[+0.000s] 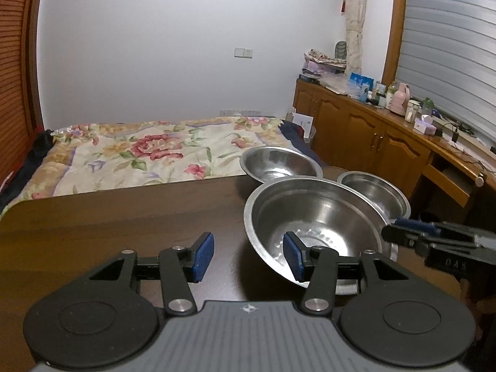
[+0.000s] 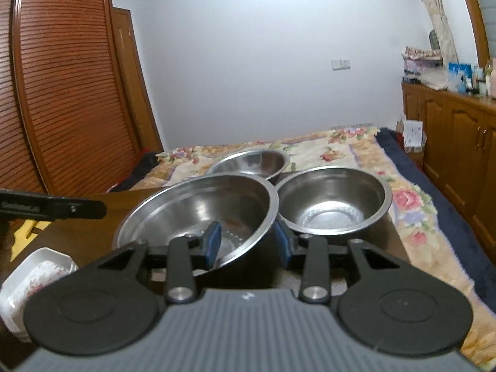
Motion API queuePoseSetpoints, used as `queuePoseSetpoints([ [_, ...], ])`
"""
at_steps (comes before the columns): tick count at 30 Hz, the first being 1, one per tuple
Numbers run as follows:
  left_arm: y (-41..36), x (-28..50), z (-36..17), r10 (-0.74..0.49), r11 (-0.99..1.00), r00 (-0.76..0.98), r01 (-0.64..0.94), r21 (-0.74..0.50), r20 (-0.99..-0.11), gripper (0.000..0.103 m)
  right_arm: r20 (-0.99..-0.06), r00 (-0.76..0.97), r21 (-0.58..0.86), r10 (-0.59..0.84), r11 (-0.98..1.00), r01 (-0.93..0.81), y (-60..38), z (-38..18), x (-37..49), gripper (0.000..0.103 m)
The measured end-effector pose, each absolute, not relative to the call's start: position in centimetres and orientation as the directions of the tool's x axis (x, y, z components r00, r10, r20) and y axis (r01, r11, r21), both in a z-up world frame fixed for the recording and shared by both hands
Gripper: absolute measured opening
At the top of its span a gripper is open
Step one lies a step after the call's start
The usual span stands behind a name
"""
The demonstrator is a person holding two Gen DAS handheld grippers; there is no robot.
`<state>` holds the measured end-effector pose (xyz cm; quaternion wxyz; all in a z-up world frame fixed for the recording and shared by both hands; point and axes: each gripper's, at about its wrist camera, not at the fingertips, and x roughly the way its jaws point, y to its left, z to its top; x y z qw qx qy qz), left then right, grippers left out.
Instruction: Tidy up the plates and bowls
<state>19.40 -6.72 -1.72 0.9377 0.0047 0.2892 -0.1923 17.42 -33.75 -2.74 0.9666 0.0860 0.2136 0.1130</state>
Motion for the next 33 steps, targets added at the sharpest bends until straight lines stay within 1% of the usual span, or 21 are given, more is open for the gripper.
queuePoseSetpoints([
  [8, -7.6, 21.3, -2.5, -0.363, 0.925, 0.735, 0.356, -0.130, -0.572, 0.053, -0.400, 0.860, 0.291, 0.318, 0.933, -0.210, -34.4, -3.6, 18.4, 0.040],
  [25, -8.6, 23.4, -4.0, -0.370, 0.923, 0.703, 0.355, -0.152, -0.607, 0.052, -0.398, 0.854, 0.315, 0.336, 0.924, -0.217, -34.7, -3.8, 19.2, 0.040],
  [29, -8.8, 23.6, -4.2, -0.373, 0.922, 0.699, 0.354, -0.159, -0.610, 0.047, -0.399, 0.850, 0.322, 0.343, 0.921, -0.221, -34.8, -3.9, 19.4, 0.040],
  [33, -9.0, 23.6, -4.3, -0.377, 0.920, 0.696, 0.357, -0.161, -0.611, 0.044, -0.401, 0.846, 0.327, 0.352, 0.918, -0.227, -34.8, -3.8, 19.5, 0.040],
])
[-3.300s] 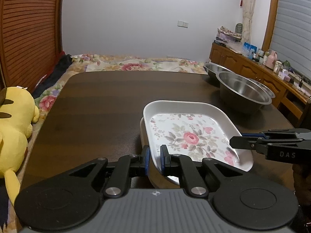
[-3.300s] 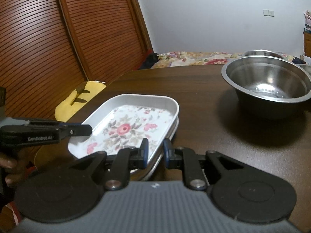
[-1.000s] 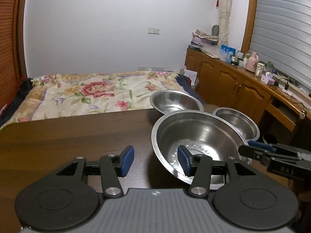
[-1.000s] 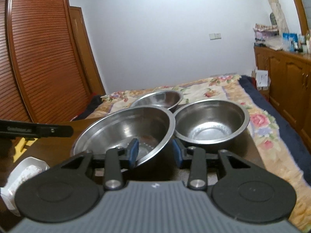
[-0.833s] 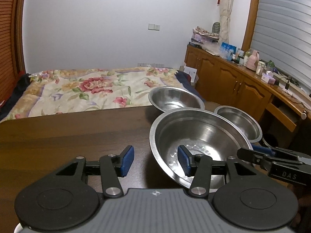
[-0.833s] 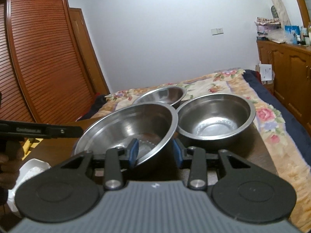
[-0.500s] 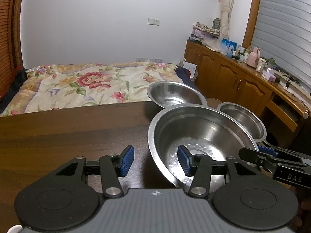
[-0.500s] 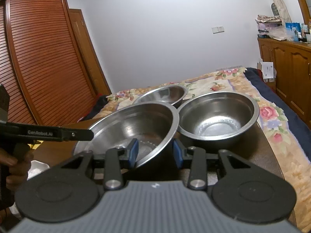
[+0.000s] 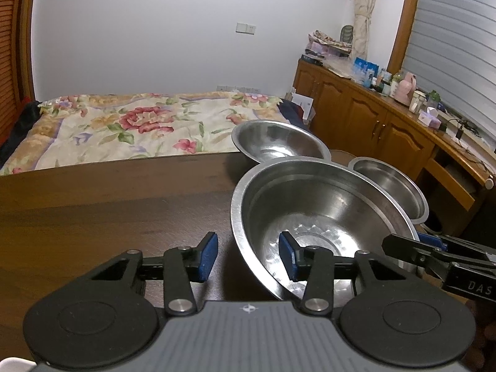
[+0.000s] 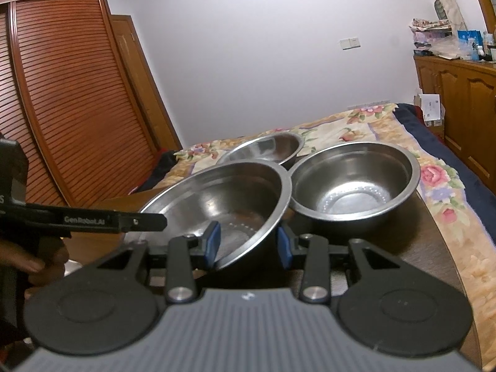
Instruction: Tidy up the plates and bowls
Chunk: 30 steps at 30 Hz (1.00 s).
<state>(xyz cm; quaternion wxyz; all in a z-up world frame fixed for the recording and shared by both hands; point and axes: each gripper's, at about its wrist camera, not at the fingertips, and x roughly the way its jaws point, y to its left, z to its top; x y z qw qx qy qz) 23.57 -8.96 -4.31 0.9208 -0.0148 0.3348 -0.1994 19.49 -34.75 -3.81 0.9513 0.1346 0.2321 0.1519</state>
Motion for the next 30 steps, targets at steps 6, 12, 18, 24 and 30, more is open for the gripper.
queuePoseSetpoints([
  [6, -9.0, 23.6, -4.5, -0.378, 0.920, 0.695, 0.357, -0.164, -0.612, 0.039, -0.409, 0.843, 0.319, 0.349, 0.920, -0.226, -34.1, -3.8, 19.9, 0.040],
  [12, -9.0, 23.5, -4.7, -0.389, 0.916, 0.683, 0.358, -0.180, -0.619, 0.026, -0.422, 0.832, 0.353, 0.359, 0.911, -0.214, -34.4, -4.2, 20.4, 0.040],
  [18, -8.7, 22.7, -4.4, -0.403, 0.910, 0.679, 0.369, -0.189, -0.614, 0.024, -0.427, 0.830, 0.364, 0.359, 0.908, -0.205, -34.4, -4.4, 20.3, 0.033],
  [24, -8.0, 21.5, -3.6, -0.403, 0.911, 0.692, 0.368, -0.187, -0.598, 0.024, -0.431, 0.821, 0.386, 0.374, 0.899, -0.207, -33.9, -4.3, 19.5, 0.033],
  [30, -7.3, 20.3, -3.1, -0.416, 0.906, 0.696, 0.371, -0.203, -0.585, 0.024, -0.417, 0.825, 0.404, 0.383, 0.891, -0.209, -33.6, -3.8, 18.3, 0.031],
])
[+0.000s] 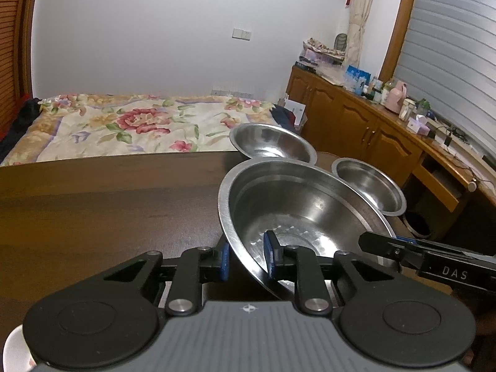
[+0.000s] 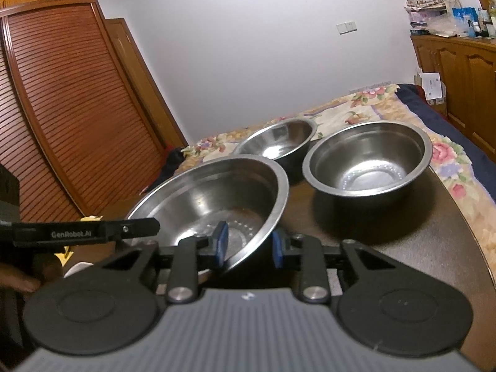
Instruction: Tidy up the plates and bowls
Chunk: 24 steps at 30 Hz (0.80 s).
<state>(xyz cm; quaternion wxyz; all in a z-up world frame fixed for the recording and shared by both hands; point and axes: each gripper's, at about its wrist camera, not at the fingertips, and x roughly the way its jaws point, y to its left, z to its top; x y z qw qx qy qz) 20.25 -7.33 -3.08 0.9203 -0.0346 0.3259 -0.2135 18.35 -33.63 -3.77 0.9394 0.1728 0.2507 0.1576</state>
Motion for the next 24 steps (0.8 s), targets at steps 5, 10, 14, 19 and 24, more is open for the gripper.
queuePoseSetpoints([
  [5, -7.1, 18.8, -2.5, -0.431, 0.899, 0.702, 0.387, -0.204, -0.567, 0.024, -0.405, 0.833, 0.406, 0.376, 0.891, -0.205, -33.6, -3.2, 17.2, 0.030],
  [10, -7.0, 17.4, -2.1, -0.448, 0.891, 0.704, 0.406, -0.204, -0.552, 0.024, -0.390, 0.843, 0.410, 0.369, 0.890, -0.200, -33.9, -2.7, 15.9, 0.028],
  [14, -6.8, 16.2, -1.9, -0.464, 0.883, 0.701, 0.418, -0.215, -0.541, 0.024, -0.383, 0.850, 0.405, 0.361, 0.893, -0.197, -34.0, -2.2, 14.9, 0.027],
  [19, -6.5, 14.5, -1.4, -0.478, 0.876, 0.703, 0.430, -0.221, -0.526, 0.024, -0.375, 0.851, 0.412, 0.367, 0.889, -0.201, -34.3, -1.8, 13.7, 0.027],
  [24, -6.2, 12.9, -1.2, -0.491, 0.868, 0.701, 0.446, -0.218, -0.517, 0.025, -0.372, 0.849, 0.430, 0.376, 0.880, -0.202, -34.5, -1.8, 12.5, 0.026],
])
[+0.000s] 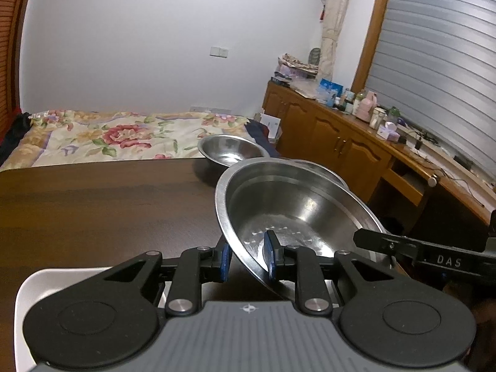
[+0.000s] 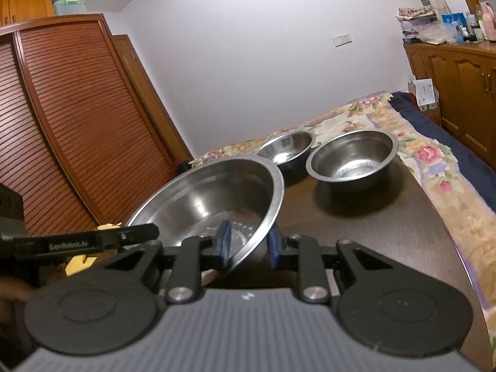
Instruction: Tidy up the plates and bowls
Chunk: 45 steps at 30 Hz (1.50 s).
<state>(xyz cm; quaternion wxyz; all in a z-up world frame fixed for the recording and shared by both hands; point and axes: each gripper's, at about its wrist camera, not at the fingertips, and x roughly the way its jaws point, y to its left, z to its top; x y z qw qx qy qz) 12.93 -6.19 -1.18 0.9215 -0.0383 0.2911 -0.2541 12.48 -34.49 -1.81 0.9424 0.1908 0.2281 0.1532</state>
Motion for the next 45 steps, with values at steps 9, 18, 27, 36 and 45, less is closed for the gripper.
queuePoseSetpoints([
  [9, -5.6, 11.3, -1.6, -0.499, 0.861, 0.690, 0.460, -0.216, -0.524, 0.025, -0.381, 0.840, 0.434, 0.386, 0.877, -0.206, -34.5, -2.2, 11.3, 0.026],
  [18, -5.7, 10.7, -3.3, -0.492, 0.864, 0.676, 0.454, -0.216, -0.548, 0.025, -0.413, 0.826, 0.420, 0.384, 0.885, -0.201, -34.4, -3.2, 10.8, 0.026],
  [27, -5.9, 10.4, -4.2, -0.490, 0.863, 0.661, 0.458, -0.211, -0.568, 0.025, -0.435, 0.815, 0.420, 0.384, 0.887, -0.193, -34.6, -3.7, 10.7, 0.026],
  [36, -5.8, 10.1, -4.9, -0.486, 0.865, 0.651, 0.456, -0.212, -0.583, 0.026, -0.449, 0.807, 0.418, 0.384, 0.888, -0.190, -34.6, -4.3, 10.5, 0.026],
  [45, -6.0, 10.0, -5.1, -0.484, 0.865, 0.645, 0.454, -0.214, -0.591, 0.026, -0.455, 0.804, 0.420, 0.384, 0.888, -0.186, -34.7, -4.4, 10.5, 0.026],
])
